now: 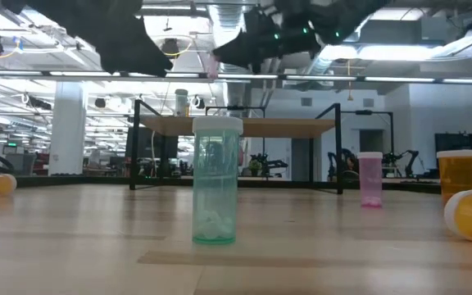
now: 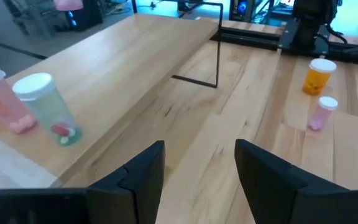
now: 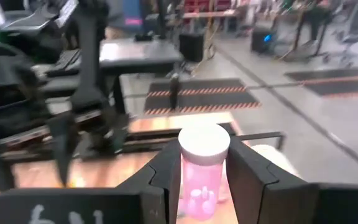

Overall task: Pick and place medicine bottles onto shelf by color
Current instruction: Put the left pink pill bottle on the shelf

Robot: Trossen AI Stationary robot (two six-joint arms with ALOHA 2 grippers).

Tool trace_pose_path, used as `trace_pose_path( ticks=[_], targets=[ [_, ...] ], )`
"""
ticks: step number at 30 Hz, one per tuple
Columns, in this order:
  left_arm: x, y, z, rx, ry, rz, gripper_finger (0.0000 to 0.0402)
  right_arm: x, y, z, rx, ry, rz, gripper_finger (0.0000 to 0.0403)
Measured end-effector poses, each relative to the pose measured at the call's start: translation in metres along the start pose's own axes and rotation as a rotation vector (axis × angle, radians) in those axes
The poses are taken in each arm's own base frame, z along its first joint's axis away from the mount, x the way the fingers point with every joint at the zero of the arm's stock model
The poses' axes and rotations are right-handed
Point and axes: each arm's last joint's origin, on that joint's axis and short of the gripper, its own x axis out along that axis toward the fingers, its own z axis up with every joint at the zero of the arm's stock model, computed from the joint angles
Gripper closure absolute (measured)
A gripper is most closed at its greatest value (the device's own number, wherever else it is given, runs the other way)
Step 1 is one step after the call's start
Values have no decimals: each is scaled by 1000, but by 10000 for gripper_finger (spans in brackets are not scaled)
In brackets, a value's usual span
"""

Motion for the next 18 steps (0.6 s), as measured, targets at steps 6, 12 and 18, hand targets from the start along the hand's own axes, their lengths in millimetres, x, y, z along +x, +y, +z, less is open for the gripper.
trace_pose_path(
  ticks=[6,12,18],
  targets=[
    [0,0,1,-10,-11,-5,218,-16,-27,-18,-4,-54,-87,279],
    [0,-1,2,-14,-23,-4,218,-21,-44,-26,-3,-55,-136,279],
    [0,-1,5,-17,-46,-11,218,-3,-53,-59,30,-25,-136,278]
  ],
)
